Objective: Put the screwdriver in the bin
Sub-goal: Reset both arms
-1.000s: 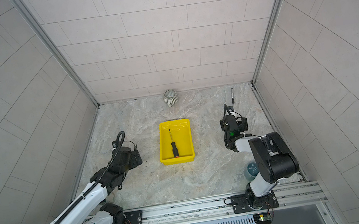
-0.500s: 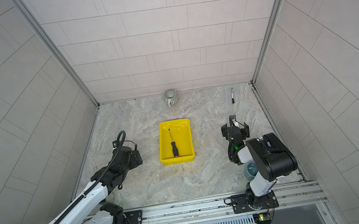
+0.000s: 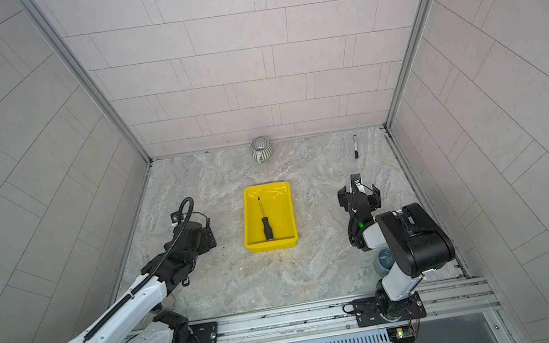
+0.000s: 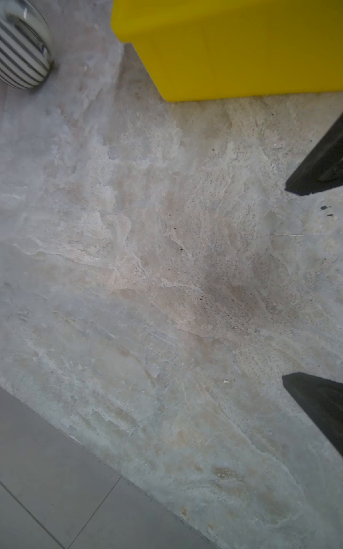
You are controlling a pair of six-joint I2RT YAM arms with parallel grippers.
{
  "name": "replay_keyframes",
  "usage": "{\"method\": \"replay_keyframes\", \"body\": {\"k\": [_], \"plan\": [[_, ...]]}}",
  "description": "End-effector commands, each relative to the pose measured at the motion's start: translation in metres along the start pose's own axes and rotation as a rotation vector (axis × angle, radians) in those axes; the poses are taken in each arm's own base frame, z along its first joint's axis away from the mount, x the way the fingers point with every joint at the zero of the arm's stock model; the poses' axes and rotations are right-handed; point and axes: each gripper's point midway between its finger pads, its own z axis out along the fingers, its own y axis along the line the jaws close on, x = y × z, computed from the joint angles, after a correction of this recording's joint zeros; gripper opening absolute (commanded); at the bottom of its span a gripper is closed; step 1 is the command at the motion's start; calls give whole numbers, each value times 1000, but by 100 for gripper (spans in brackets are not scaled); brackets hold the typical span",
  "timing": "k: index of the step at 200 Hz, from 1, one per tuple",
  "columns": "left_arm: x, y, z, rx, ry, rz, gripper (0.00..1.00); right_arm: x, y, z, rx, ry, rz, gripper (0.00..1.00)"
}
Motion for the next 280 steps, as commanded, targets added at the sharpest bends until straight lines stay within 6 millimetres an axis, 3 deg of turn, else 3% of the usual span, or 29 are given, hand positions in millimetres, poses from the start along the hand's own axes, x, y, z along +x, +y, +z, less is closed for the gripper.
{"method": "replay_keyframes", "body": {"k": [1, 18, 46, 95, 140, 200, 247, 280], "plan": [[-66, -12, -4, 3, -273, -79, 100, -4, 1, 0, -1, -15, -8, 100], [-87, -12, -3, -31, -370, -88, 100, -4, 1, 0, -1, -14, -9, 99], [-96, -22, 11, -107, -335, 156, 100, -4, 2, 0, -2, -14, -9, 100], [-74, -18, 41, -227, -351, 414, 100, -5, 1, 1, 0, -16, -7, 100], [-49, -15, 55, -249, -395, 492, 100, -4, 1, 1, -2, -12, -8, 99], [-53, -11, 62, -260, -398, 485, 100, -5, 1, 1, -2, -13, -8, 99], [-64, 2, 70, -251, -403, 383, 100, -4, 2, 1, -6, -11, -8, 99], [-58, 19, 57, -220, -385, 289, 100, -4, 1, 1, -6, -10, -7, 100]]}}
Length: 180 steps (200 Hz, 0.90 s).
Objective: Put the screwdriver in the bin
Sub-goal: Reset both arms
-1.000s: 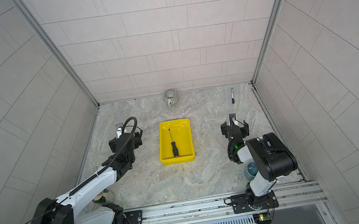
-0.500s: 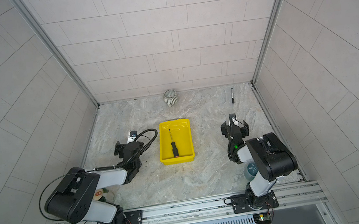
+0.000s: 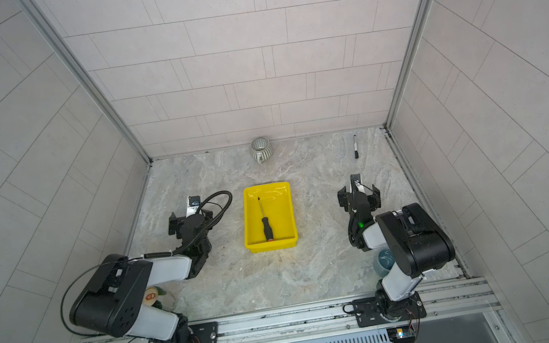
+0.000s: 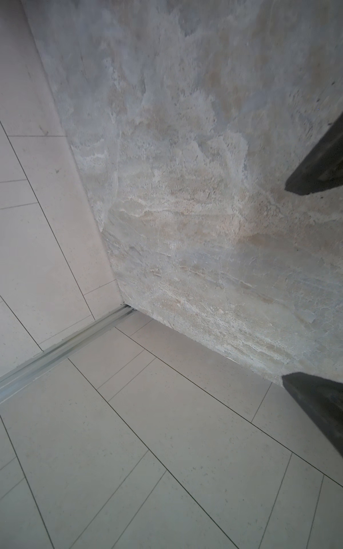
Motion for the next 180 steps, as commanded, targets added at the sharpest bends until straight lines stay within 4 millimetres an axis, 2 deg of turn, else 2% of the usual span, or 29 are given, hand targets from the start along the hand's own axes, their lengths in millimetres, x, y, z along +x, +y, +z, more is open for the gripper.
{"method": "replay_keyframes", "body": {"k": [1, 29, 39, 43, 57, 77, 107, 163, 180], "plan": [[-5, 10, -8, 31, -9, -111, 100, -4, 1, 1, -2, -11, -3, 100], [5, 26, -14, 21, 14, -128, 100, -4, 1, 2, -3, -10, -3, 99], [0, 31, -13, 34, -4, -180, 100, -4, 1, 2, -3, -9, -2, 99], [10, 33, -14, 41, 11, -189, 100, -4, 1, 2, -4, -10, -3, 99], [14, 41, -10, 50, 21, -275, 100, -4, 1, 2, -5, -10, -2, 100], [9, 29, -5, 129, -7, -300, 100, -4, 1, 2, -6, -10, -1, 99], [0, 18, 5, 156, -58, -278, 100, -4, 1, 2, -7, -8, -2, 99], [23, 9, 13, 137, -87, -281, 100, -4, 1, 2, -11, -5, 0, 99], [20, 5, 19, 142, -59, -264, 100, -3, 1, 2, -12, -4, 0, 99]]}}
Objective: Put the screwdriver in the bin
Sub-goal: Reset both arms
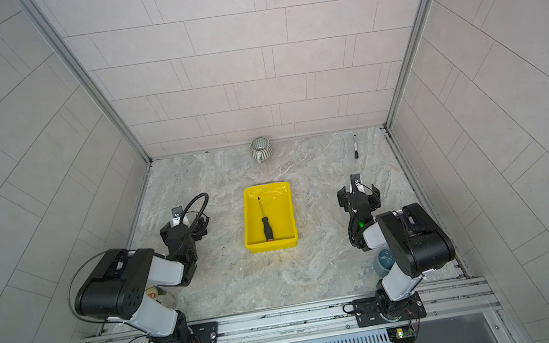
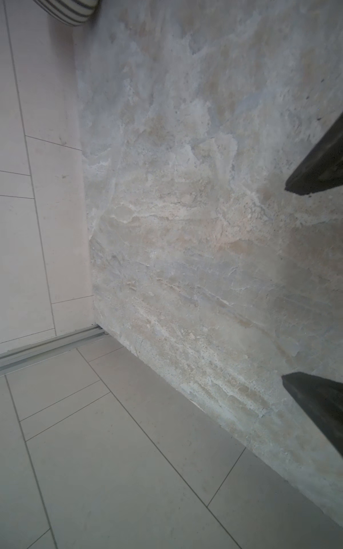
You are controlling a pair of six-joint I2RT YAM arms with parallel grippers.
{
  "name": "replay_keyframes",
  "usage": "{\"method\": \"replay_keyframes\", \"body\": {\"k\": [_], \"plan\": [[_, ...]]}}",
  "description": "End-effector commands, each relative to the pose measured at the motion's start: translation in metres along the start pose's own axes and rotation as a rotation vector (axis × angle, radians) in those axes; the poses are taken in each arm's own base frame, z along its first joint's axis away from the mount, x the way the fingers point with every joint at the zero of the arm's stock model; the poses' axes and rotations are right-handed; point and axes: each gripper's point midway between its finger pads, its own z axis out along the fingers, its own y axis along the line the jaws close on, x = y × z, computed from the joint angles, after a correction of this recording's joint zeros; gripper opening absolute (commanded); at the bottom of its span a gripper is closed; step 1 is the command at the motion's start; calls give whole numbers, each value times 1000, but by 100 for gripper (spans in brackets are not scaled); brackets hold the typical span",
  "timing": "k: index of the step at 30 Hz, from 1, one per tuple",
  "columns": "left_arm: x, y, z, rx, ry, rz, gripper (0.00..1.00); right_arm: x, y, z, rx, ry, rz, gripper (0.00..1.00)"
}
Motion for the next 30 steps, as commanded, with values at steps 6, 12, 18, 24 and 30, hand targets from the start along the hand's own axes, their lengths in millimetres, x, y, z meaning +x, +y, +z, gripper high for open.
{"method": "replay_keyframes", "body": {"k": [6, 12, 18, 24, 30], "plan": [[-30, -2, 20, 8, -13, -33, 100, -3, -1, 2, 4, -5, 0, 100], [-27, 4, 30, 33, 36, -81, 100, -4, -1, 2, 4, -6, -1, 100], [-27, 3, 29, 37, 31, -73, 100, -4, 0, 3, 1, -3, 0, 99], [-28, 2, 28, 40, 27, -74, 100, -3, 0, 4, 0, 5, -2, 99], [-28, 2, 28, 41, 26, -74, 100, -3, 0, 5, -15, 8, 6, 99]]}}
